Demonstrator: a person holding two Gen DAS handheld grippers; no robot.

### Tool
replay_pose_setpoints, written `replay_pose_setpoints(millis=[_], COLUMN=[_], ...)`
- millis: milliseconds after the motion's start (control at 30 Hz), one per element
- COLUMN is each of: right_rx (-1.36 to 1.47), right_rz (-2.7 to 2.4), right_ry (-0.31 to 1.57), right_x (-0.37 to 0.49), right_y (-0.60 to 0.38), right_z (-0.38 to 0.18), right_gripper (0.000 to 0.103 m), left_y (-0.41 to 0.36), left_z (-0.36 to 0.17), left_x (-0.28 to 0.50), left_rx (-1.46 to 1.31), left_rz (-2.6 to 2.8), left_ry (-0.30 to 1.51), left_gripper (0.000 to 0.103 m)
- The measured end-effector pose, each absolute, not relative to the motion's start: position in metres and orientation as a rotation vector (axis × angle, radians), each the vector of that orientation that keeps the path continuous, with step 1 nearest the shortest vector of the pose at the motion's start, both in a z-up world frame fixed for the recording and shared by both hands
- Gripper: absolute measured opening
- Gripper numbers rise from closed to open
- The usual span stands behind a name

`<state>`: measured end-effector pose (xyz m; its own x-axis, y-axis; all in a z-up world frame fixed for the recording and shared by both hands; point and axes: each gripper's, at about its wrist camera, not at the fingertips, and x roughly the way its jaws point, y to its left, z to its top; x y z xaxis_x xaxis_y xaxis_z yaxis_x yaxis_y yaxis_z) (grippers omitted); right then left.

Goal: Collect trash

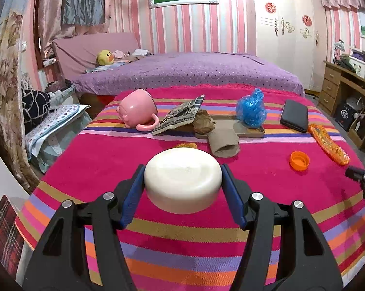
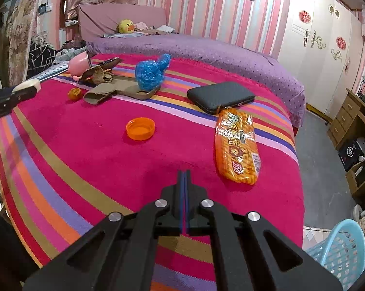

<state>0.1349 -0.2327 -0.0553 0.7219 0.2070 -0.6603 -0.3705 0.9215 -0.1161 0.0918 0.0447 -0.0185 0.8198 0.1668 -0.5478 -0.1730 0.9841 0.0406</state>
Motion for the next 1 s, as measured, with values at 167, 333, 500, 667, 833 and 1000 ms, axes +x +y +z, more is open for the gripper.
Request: replay_pose_setpoints(millis=[167,333,500,667,833,1000], right_rx=[-0.279,-0.283,-0.289,-0.286,-0.291,-0.266], right_rz=[0.317,0.312,0.311,0.327,0.325,0.324], right_ry=[0.678,0.674,0.68,0.66,0.66,0.656], right_x=[0.132,0.132,0.136,0.133,0.129,0.131], right_y=[-0.234,-0.236,-0.235,-0.233,-0.237,-0.244], right_z=[-0.054,-0.054,-0.057,-0.053,-0.055,-0.051], right_gripper=[0.001,0.001,0.001,0.001,0.001,0.001], left_y=[0.046,0.053,0.059,0.058,0.058,0.049], left_z=[-0.013,-0.014,-0.014,-0.016,-0.013,-0.017], left_x=[0.094,0.096,0.097,0.098,0.097,0.101], left_rx=[-0.027,-0.06,-0.075,-0.05,-0.078,-0.061], left_rz=[0.169,0.172,0.183,0.206,0.2,0.195], left_ry=[0.553,0.573,0.575,0.571,0.568,0.58], left_gripper=[0.061,0.061,0.061,0.061,0.061,0.061])
